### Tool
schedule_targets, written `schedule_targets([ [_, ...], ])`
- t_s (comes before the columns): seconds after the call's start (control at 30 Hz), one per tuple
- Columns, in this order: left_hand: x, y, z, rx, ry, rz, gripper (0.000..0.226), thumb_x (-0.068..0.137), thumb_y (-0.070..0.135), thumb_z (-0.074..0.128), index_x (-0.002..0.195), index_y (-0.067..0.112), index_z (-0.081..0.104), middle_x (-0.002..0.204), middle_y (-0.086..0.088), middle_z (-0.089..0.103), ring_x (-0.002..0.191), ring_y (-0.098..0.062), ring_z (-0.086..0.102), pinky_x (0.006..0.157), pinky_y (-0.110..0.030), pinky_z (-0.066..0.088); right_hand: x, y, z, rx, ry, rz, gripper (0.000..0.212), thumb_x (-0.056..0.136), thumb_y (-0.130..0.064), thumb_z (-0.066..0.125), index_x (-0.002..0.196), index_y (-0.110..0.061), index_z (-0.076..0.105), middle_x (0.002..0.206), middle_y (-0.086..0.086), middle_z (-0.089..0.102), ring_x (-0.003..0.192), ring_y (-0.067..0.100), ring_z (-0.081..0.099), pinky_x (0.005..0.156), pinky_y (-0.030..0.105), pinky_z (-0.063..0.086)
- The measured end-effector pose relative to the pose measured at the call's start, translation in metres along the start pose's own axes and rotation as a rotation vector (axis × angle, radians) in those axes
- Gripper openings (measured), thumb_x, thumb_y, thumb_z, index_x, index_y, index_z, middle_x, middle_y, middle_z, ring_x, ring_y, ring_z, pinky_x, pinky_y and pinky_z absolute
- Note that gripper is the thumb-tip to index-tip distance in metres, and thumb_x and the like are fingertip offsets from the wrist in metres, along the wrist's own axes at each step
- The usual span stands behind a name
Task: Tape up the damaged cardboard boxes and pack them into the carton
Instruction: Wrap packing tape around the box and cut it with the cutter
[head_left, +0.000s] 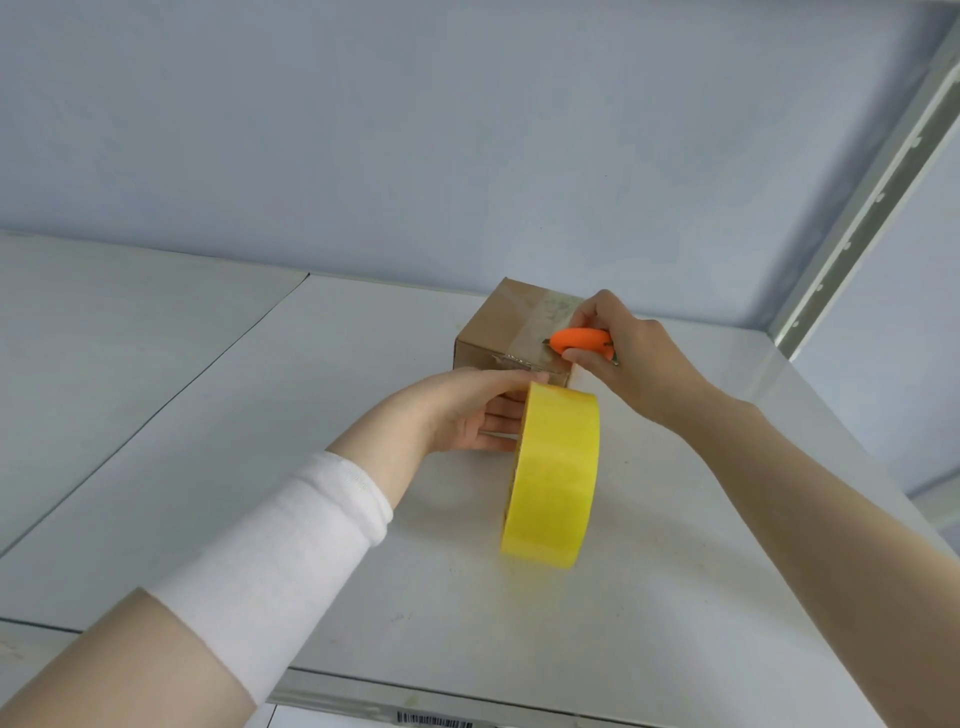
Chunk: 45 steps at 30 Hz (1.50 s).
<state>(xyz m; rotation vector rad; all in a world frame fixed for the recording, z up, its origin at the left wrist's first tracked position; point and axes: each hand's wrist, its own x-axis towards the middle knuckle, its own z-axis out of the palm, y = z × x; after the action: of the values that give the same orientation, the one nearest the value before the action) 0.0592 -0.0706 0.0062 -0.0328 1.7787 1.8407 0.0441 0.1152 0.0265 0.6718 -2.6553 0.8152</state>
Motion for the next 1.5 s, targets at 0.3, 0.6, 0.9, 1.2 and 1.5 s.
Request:
schedule_targets([
  [0.3, 0.0, 0.002, -0.004, 0.012, -0.004, -0.016, 0.013, 0.091, 0.015, 0.053, 0.081, 0.013, 0.061, 0.06, 0.001, 0.068, 0.055, -0.009, 0.066, 0.052, -0.022, 0.054, 0.001, -0.012, 0.015, -0.065, 0.111, -0.008, 0.026, 0.087, -0.016, 0.065, 0.102, -0.002, 0.049, 0.091, 0.003, 0.062, 0.078, 0.018, 0.055, 0.06, 0.018, 0.034],
  [0.6, -0.003, -0.003, -0.001, -0.003, 0.068, 0.042, 0.012, 0.089, 0.013, 0.058, 0.094, 0.005, 0.065, 0.083, -0.009, 0.07, 0.072, -0.017, 0.067, 0.055, -0.023, 0.056, -0.022, -0.03, -0.004, 0.054, 0.182, -0.076, 0.02, 0.084, -0.005, 0.066, 0.103, -0.008, 0.066, 0.086, -0.014, 0.059, 0.083, -0.023, 0.049, 0.069, -0.002, 0.033],
  [0.9, 0.0, -0.005, 0.006, -0.025, 0.127, 0.063, 0.01, 0.088, 0.016, 0.062, 0.083, 0.009, 0.067, 0.07, -0.003, 0.071, 0.06, -0.013, 0.067, 0.05, -0.021, 0.052, -0.031, -0.025, 0.009, 0.04, 0.242, 0.022, 0.017, 0.081, -0.013, 0.071, 0.097, -0.01, 0.067, 0.09, -0.01, 0.06, 0.077, -0.006, 0.052, 0.071, -0.003, 0.034],
  [1.2, -0.003, -0.004, 0.012, -0.041, 0.123, 0.07, 0.011, 0.088, 0.017, 0.062, 0.081, 0.011, 0.067, 0.057, 0.002, 0.068, 0.05, -0.008, 0.064, 0.045, -0.018, 0.048, -0.012, -0.028, -0.008, 0.041, 0.115, 0.053, 0.015, 0.079, -0.014, 0.072, 0.093, -0.018, 0.067, 0.084, -0.017, 0.061, 0.078, -0.008, 0.053, 0.069, -0.001, 0.036],
  [1.5, -0.003, -0.004, 0.009, -0.024, 0.095, 0.102, 0.008, 0.084, 0.016, 0.066, 0.079, 0.01, 0.067, 0.06, 0.0, 0.069, 0.053, -0.009, 0.066, 0.047, -0.018, 0.049, -0.017, -0.043, -0.013, -0.058, -0.041, 0.011, 0.022, 0.075, -0.023, 0.076, 0.083, -0.037, 0.061, 0.082, -0.021, 0.054, 0.077, -0.004, 0.052, 0.067, 0.001, 0.036],
])
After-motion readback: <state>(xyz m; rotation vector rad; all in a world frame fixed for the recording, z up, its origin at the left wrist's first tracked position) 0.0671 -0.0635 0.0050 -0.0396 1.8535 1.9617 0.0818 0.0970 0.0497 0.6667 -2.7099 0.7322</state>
